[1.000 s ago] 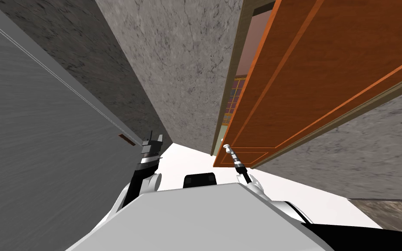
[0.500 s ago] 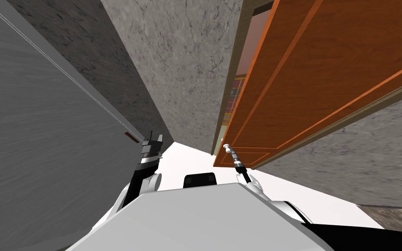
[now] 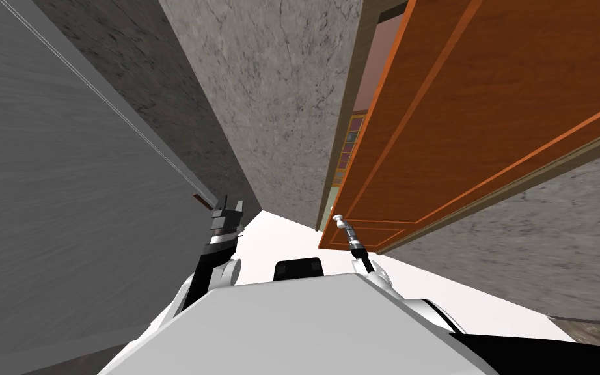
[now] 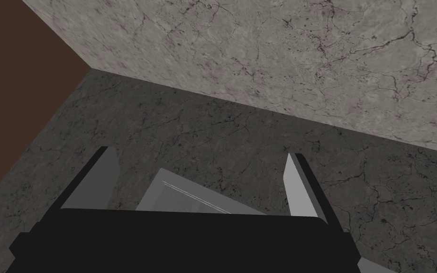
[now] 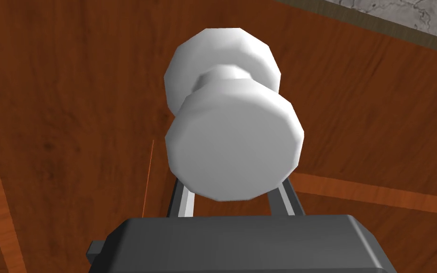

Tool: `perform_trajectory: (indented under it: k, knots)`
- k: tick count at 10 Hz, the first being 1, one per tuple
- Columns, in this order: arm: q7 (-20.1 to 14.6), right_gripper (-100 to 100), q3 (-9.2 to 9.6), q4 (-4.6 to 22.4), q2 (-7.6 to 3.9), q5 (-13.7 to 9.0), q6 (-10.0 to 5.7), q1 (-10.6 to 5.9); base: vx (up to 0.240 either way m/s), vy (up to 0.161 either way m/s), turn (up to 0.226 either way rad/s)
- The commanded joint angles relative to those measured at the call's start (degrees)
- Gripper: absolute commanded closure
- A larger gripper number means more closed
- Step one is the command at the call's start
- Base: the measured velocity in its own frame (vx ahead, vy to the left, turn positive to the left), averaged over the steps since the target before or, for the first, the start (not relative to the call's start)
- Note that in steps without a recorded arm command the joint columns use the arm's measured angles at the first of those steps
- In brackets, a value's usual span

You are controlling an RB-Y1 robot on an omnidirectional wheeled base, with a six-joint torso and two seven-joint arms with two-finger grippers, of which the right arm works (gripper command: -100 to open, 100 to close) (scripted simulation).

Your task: Pull the door open

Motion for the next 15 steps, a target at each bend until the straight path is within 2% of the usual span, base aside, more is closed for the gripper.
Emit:
perform_trajectory:
  k: [1,2,3,5,8,9,10,11,13,15]
  knots:
    - [-2.3,100,0.62,-0.4,0.57,-0.4,0.03,-0.17,-0.042,-0.023,0.056]
    - [-4.2,100,0.9,-0.5,0.62,-1.3,0.28,-0.25,-0.043,-0.029,0.067]
    - [-4.7,100,0.9,-0.5,0.62,-1.3,0.28,-0.25,-0.038,-0.017,0.056]
    - [-8.5,100,1.45,-0.7,0.71,-3.3,0.77,-0.41,-0.055,-0.019,0.079]
    - [-11.8,100,1.73,-0.7,0.75,-4.2,1.02,-0.49,-0.042,-0.023,0.055]
    - [-14.0,100,2.0,-0.8,0.8,-5.2,1.27,-0.57,-0.036,-0.015,0.052]
    - [-14.2,100,2.0,-0.8,0.8,-5.2,1.27,-0.57,-0.027,-0.016,0.033]
    - [-16.3,100,2.28,-0.9,0.85,-6.1,1.52,-0.65,-0.039,-0.011,0.072]
    - [-16.6,100,2.28,-0.9,0.85,-6.1,1.52,-0.65,-0.025,-0.01,0.019]
    - [-20.5,100,2.83,-1.1,0.94,-8.1,2.01,-0.81,-0.044,-0.02,0.083]
